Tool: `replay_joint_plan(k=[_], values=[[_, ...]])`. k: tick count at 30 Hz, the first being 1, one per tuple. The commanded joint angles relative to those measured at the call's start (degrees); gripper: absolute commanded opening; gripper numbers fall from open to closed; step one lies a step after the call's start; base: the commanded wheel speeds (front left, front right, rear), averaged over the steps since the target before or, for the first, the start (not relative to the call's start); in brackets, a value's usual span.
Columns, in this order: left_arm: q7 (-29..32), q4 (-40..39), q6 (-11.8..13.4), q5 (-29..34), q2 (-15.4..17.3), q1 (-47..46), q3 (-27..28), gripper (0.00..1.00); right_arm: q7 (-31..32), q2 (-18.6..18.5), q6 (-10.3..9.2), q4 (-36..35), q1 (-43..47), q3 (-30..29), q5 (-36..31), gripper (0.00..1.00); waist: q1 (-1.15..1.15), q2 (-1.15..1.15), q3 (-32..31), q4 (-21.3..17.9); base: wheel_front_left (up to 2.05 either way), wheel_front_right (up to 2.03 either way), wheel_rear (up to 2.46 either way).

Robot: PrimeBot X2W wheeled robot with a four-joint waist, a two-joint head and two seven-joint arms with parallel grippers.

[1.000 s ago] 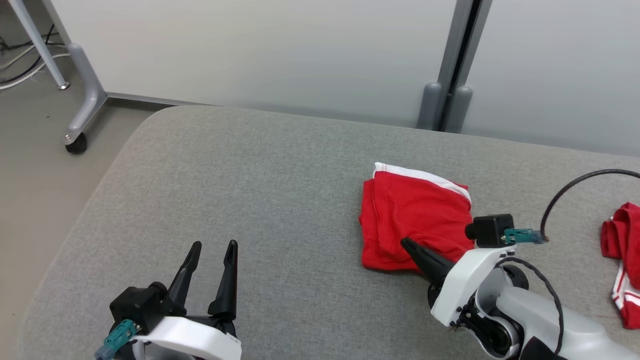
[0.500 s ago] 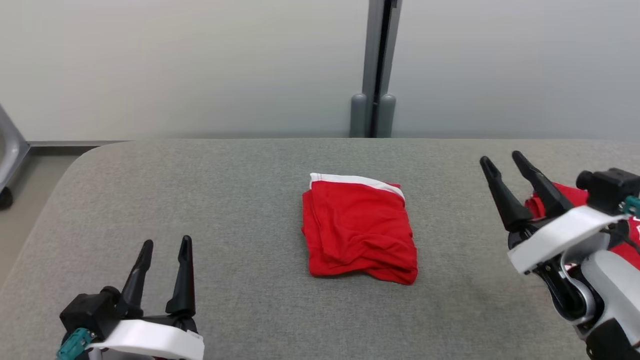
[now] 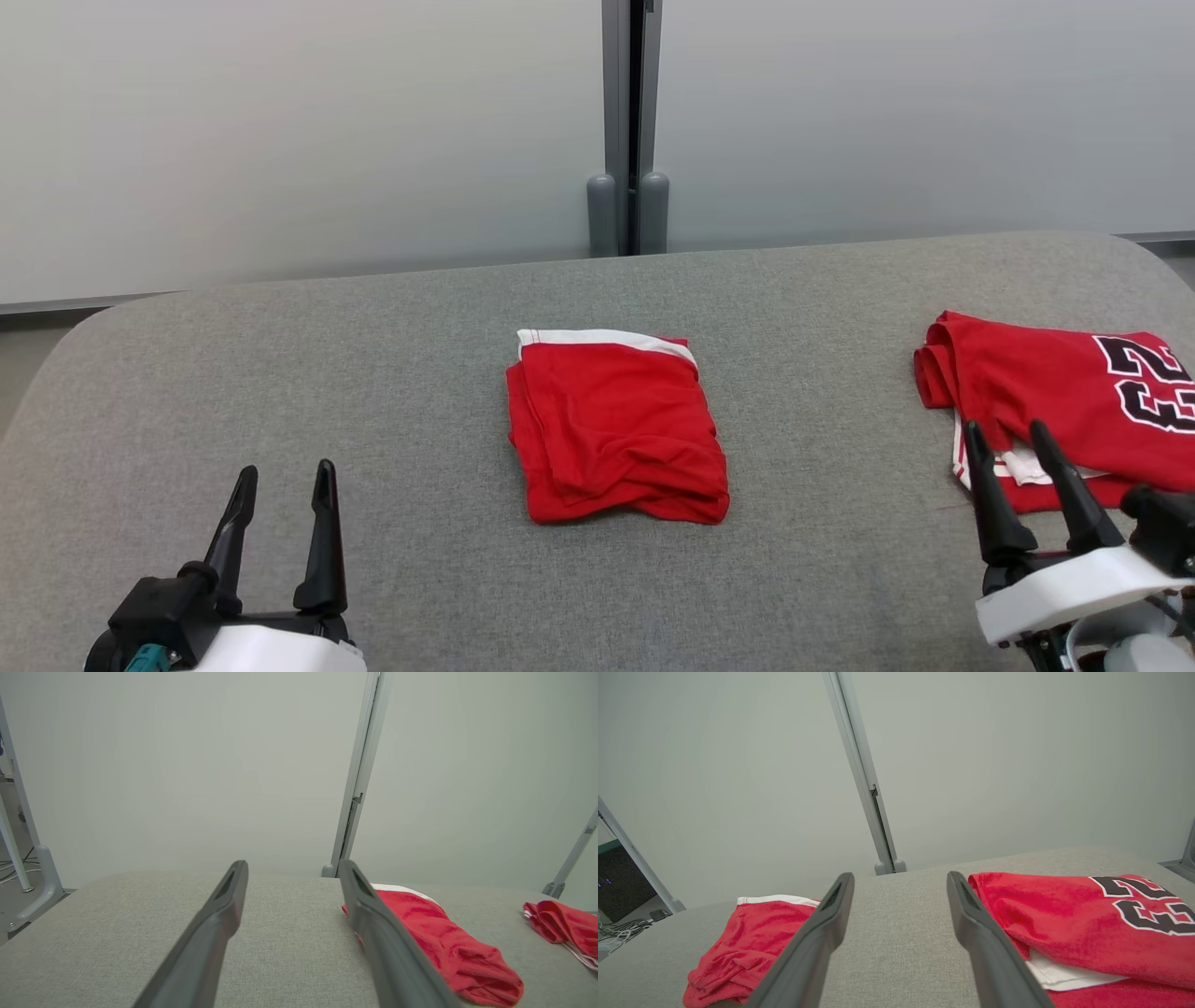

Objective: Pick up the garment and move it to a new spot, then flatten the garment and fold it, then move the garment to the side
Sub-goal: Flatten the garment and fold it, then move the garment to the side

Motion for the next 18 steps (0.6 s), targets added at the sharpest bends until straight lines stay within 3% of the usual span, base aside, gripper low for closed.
replay_joint_plan(k=[1, 18], values=[[-0.2, 0.2, -0.7, 1.2, -0.8, 0.7, 1.1, 1.0, -0.2, 1.3, 0.03, -0.3, 1.6, -1.1, -2.1, 1.0, 0.0, 0.0, 0.1, 0.0, 0.0, 0.0, 0.0], [-0.2, 1.7, -4.5, 5.6, -5.1, 0.5, 4.8, 1.0, 0.4, 3.7, 0.03, -0.1, 1.7, -1.9, -5.6, 1.0, 0.0, 0.0, 0.8, 1.1, 0.0, 0.0, 0.0]])
